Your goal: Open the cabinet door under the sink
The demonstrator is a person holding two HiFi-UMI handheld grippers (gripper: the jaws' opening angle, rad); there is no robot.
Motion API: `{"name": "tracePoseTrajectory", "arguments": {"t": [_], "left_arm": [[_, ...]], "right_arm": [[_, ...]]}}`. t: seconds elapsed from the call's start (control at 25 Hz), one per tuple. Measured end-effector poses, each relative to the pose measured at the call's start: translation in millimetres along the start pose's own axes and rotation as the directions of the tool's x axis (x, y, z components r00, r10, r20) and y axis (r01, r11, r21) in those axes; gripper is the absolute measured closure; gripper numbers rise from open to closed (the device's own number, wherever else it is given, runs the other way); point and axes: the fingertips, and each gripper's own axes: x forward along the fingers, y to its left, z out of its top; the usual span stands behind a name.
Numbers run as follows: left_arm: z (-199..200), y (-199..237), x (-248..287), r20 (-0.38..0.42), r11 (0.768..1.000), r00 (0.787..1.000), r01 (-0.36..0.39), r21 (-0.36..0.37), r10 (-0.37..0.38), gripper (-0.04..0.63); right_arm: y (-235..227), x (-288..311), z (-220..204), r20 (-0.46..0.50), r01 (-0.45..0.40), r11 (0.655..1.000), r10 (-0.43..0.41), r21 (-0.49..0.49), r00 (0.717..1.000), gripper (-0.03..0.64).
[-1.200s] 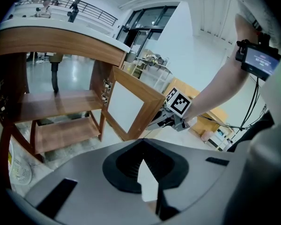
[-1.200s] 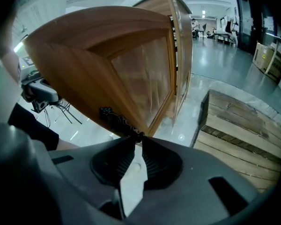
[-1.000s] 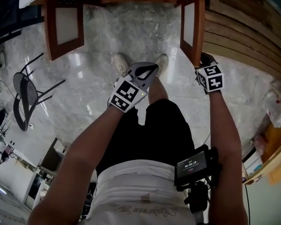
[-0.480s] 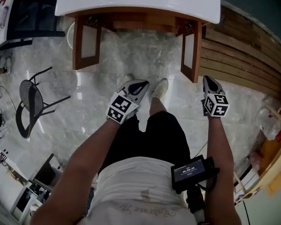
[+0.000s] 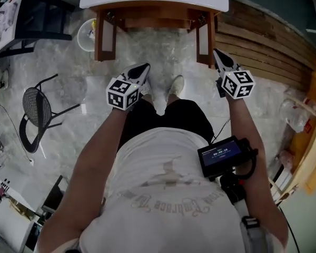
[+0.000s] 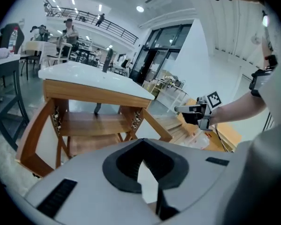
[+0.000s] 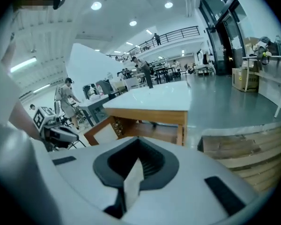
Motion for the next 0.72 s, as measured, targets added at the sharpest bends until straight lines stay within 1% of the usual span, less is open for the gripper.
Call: {"name": "tracePoseTrajectory", "arguments": {"t": [0.16,0.36,0.52,0.72], "left_arm": [[30,3,-34,0.065,1.0,0.998,-0.005,0.023,0.004,0.586],[52,10,-76,0.104,0.999,0.995,-0.013,0.05,0.007,0.586],[55,2,-99,0.122,0.998,0.993,-0.004,0.057,-0.003,0.586],[63,-1,-114,0.134,0.997,0.991,0.013,0.08,-0.024,0.586]], "right_arm": [[58,-1,53,0.102,-0.082,0.996,0.084,-0.019,0.991,0.604],[121,-5,98,0.185,-0.161,0.985,0.17,-0.064,0.968,0.604],[153,-20,113,0.221,-0.207,0.974,0.223,-0.095,0.949,0.604],[169,-38,117,0.264,-0.205,0.975,0.22,-0.086,0.939,0.604]]}}
